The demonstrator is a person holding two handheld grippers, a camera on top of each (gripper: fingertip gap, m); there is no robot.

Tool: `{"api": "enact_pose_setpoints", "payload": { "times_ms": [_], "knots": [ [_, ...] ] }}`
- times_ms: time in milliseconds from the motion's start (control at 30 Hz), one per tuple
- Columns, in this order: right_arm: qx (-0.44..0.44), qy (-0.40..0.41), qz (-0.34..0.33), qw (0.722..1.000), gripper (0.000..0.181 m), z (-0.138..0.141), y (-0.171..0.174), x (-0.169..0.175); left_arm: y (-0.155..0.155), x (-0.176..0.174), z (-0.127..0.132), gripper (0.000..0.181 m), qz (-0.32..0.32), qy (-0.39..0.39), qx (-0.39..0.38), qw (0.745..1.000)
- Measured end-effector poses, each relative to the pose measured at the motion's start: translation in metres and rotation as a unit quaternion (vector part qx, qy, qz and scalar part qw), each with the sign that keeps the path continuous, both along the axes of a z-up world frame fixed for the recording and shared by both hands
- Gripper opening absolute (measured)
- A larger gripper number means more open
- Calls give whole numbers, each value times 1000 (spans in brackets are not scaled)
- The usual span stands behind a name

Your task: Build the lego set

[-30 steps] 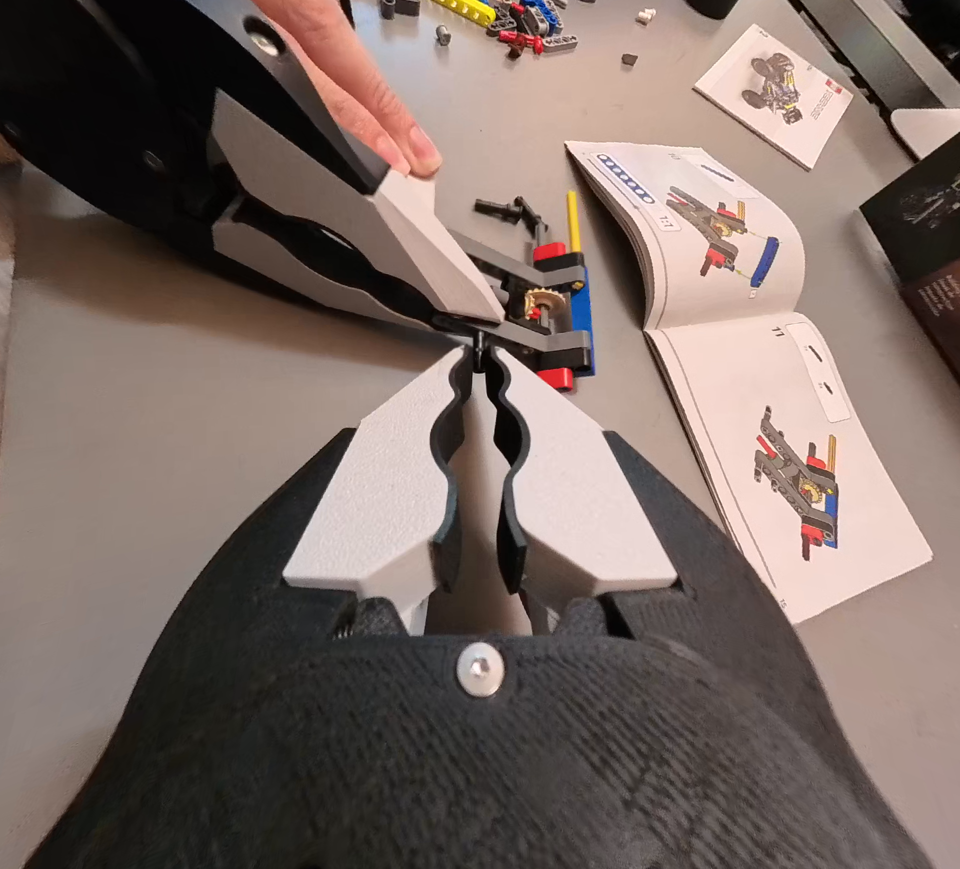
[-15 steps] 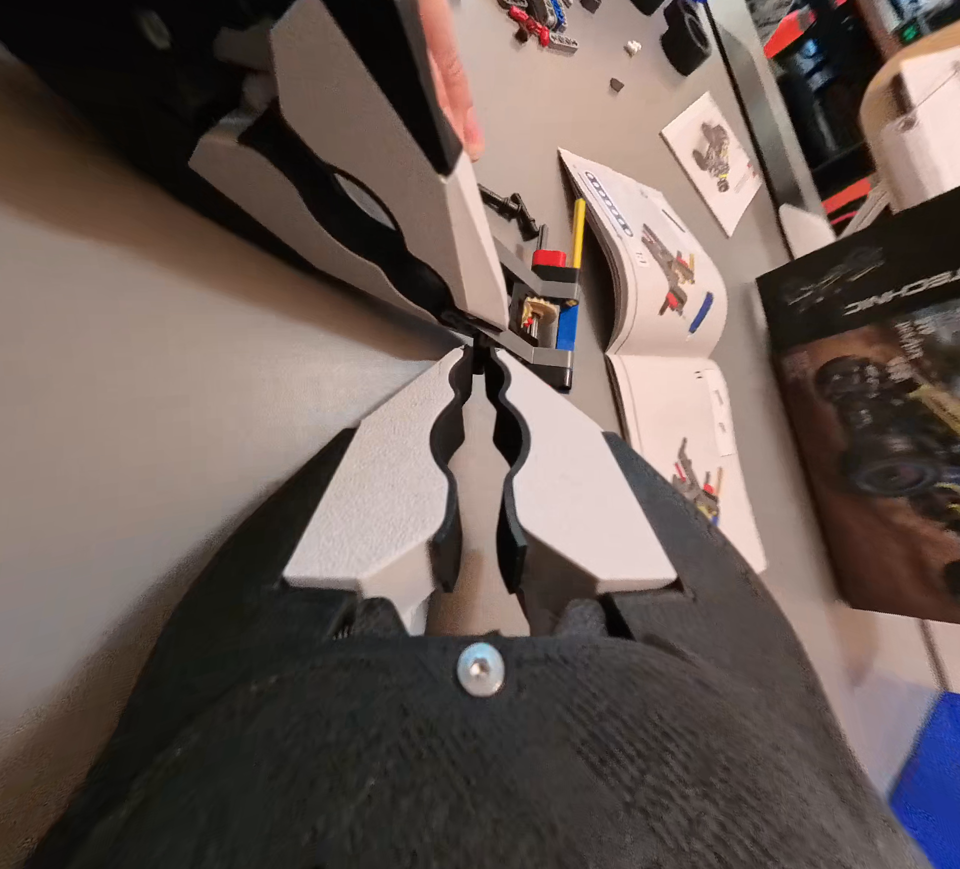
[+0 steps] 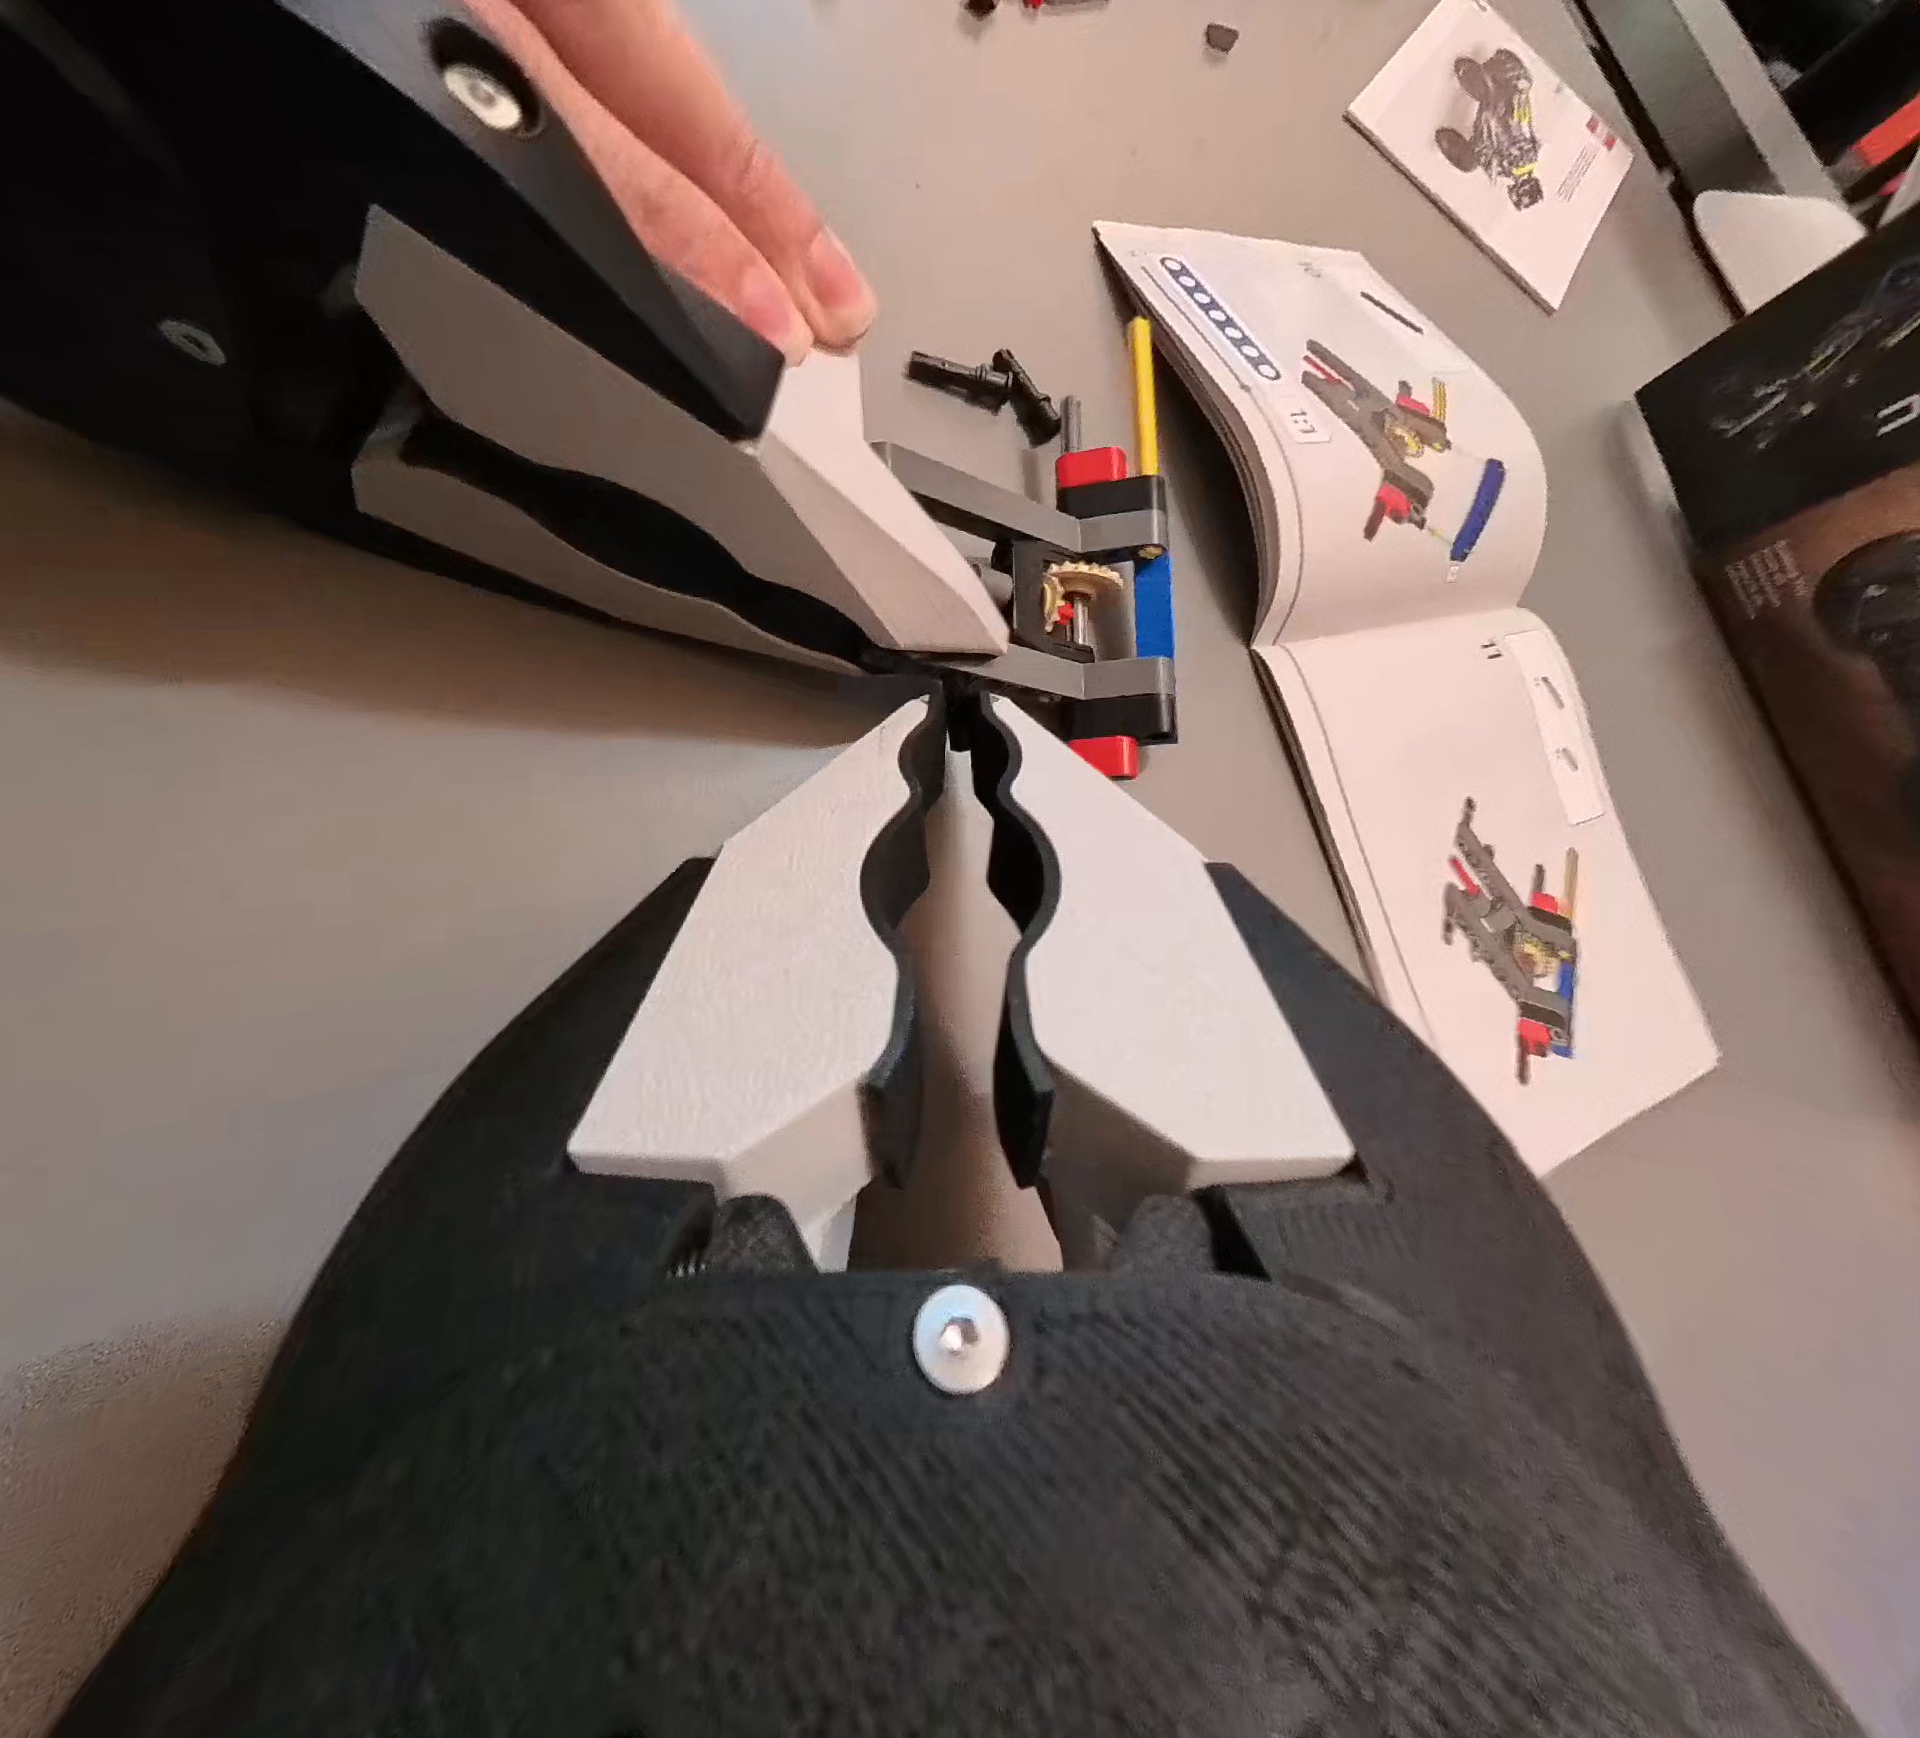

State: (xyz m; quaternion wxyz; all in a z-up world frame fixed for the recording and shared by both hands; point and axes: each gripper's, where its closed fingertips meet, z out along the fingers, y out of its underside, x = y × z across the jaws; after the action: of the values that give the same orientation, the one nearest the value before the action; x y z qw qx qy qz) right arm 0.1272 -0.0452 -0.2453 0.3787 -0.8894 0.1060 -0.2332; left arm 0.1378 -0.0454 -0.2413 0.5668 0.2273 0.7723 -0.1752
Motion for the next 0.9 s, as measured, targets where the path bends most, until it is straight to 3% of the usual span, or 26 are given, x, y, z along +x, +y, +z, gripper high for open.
{"api": "enact_pose_setpoints", "payload": {
  "times_ms": [233, 500, 733, 900],
  "knots": [
    [-86, -130, -5, 988, 3, 1, 3, 3, 3, 1, 1, 6, 8, 21, -19, 1000],
    [19, -36, 12, 999, 3, 3, 2, 0, 3, 1, 0, 6, 4, 16, -17, 1000],
    [4, -43, 38, 998, 4, 0, 2, -4, 2, -1, 0, 6, -5, 4, -6, 1000],
    [4, -3, 49, 999, 8, -5, -6, -7, 2, -1, 0, 6, -6, 1, -2, 1000]
  ]
}}
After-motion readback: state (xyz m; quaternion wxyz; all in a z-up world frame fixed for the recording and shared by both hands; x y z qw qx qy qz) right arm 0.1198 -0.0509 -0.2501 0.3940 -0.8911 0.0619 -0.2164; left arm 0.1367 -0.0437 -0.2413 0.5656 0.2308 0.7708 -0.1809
